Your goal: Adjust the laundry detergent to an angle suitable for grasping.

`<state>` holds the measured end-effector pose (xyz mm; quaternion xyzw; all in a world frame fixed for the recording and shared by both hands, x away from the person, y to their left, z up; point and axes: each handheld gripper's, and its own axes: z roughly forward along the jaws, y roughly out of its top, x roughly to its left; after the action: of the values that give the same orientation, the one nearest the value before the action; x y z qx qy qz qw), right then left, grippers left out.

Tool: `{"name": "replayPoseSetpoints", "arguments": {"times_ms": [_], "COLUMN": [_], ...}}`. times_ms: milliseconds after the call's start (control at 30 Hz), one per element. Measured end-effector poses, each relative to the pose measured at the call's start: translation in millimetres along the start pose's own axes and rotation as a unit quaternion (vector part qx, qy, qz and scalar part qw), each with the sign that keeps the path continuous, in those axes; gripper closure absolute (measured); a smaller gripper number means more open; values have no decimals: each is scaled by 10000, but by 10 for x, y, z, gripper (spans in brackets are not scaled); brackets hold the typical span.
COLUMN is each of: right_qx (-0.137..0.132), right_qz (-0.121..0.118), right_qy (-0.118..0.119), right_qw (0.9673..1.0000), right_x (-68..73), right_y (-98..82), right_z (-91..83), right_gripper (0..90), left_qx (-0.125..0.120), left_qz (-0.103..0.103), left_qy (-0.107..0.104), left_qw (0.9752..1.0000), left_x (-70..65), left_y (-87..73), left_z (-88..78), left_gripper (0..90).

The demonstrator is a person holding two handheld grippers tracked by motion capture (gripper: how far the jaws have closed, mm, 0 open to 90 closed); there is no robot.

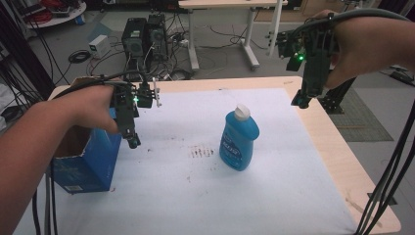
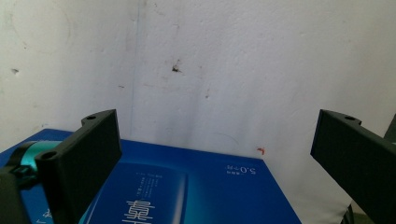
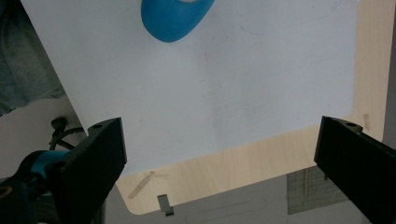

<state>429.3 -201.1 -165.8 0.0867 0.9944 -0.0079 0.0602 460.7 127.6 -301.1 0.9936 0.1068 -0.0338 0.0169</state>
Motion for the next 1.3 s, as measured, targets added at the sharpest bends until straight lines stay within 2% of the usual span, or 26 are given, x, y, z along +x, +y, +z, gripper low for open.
{"name": "replayPoseSetpoints", "arguments": {"times_ms": [200, 300, 400, 533, 733, 867, 1033, 1133, 1300], "right_qx": [0, -9, -3, -27, -146, -141, -126, -128, -173], "right_qz": [30, -3, 54, 4, -7, 25, -7, 37, 32], "right_qy": [-13, -22, 14, 4, 55, 46, 24, 15, 9], "right_qw": [10000, 10000, 10000, 10000, 9999, 9999, 9999, 9999, 9998], "right_x": [30, 18, 21, 17, -14, -20, -4, -14, 3], "right_y": [-18, -26, -23, -28, -75, -88, -84, -84, -97], "right_z": [-12, 2, 38, 63, 31, 31, 24, 37, 15], "right_gripper": [14, 14, 14, 13, 14, 14, 13, 13, 13], "left_qx": [-39, 35, -1, 34, 79, 47, 25, 44, 59], "left_qz": [-1, 1, -34, -22, 1, -35, 18, 61, 12], "left_qy": [37, 38, 32, 29, 12, 13, -29, -28, -25], "left_qw": [10000, 10000, 10000, 10000, 10000, 10000, 10000, 10000, 10000], "left_x": [-18, -23, -26, -14, -39, -39, -26, -3, 7], "left_y": [6, 7, 4, 2, 36, 69, 116, 120, 107], "left_z": [-30, -19, -15, -19, -3, 1, 13, 19, 18], "left_gripper": [18, 18, 18, 18, 18, 18, 18, 18, 18]}}
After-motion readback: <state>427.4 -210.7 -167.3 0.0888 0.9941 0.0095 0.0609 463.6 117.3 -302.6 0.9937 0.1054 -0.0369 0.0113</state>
